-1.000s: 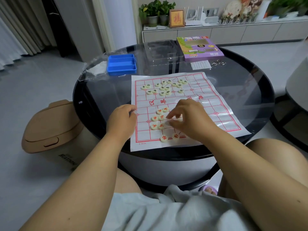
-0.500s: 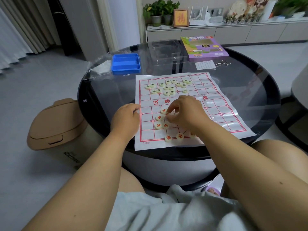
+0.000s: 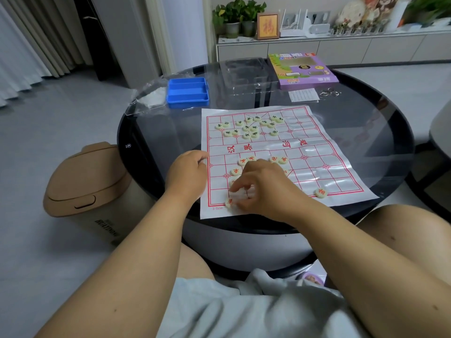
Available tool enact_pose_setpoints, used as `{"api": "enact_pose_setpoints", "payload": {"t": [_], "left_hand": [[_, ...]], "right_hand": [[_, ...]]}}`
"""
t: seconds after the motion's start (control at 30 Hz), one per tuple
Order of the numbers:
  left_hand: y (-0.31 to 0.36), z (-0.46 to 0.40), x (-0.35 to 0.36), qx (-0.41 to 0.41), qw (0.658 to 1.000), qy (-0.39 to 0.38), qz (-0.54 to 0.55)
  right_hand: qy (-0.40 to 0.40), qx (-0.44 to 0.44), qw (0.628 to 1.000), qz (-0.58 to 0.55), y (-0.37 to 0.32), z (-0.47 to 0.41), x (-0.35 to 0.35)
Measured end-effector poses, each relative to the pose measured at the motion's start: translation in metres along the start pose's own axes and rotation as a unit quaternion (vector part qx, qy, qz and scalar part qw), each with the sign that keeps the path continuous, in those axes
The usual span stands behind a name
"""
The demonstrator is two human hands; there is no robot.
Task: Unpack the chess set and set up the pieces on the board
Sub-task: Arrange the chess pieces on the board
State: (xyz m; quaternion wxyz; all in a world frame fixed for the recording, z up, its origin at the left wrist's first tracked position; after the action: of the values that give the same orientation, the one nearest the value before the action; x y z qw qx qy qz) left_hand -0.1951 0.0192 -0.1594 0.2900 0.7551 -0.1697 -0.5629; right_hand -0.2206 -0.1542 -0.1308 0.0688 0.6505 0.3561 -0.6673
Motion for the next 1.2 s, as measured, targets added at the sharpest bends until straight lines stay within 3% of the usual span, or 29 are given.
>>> {"api": "enact_pose_setpoints", "payload": {"t": [0.17, 0.63, 0.87, 1.07, 1.2], "left_hand": [[0.002, 0.002, -0.002, -0.010, 1.000, -0.008, 0.016], [0.001, 0.001, -0.003, -0.023, 1.000, -0.009, 0.007], [0.001, 0.002, -0.003, -0.029, 1.000, -0.010, 0.003], [0.003, 0.003, -0.006, -0.041, 0.999, -0.002, -0.002], [0.000, 0.001, -0.005, -0.050, 0.999, -0.004, 0.004]], "right_hand": [[0.084, 0.089, 0.992, -0.038, 0.028, -0.014, -0.026], [-0.047, 0.053, 0.997, 0.036, 0.028, -0.054, -0.009], [-0.053, 0.057, 0.997, 0.003, 0.017, -0.052, -0.011], [-0.038, -0.026, 0.999, -0.009, -0.025, -0.025, 0.005], [-0.051, -0.036, 0.998, 0.009, -0.030, -0.024, 0.013]]}}
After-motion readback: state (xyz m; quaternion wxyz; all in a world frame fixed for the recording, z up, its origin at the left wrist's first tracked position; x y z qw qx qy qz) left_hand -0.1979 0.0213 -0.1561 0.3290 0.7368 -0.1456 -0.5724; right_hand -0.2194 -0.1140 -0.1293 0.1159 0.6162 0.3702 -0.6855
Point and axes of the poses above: each hand's wrist, its own z-axis away from the middle knuckle, its own x-axis out of the palm, y = z × x, the point moved 4 cm from there along -z, towards the middle knuckle
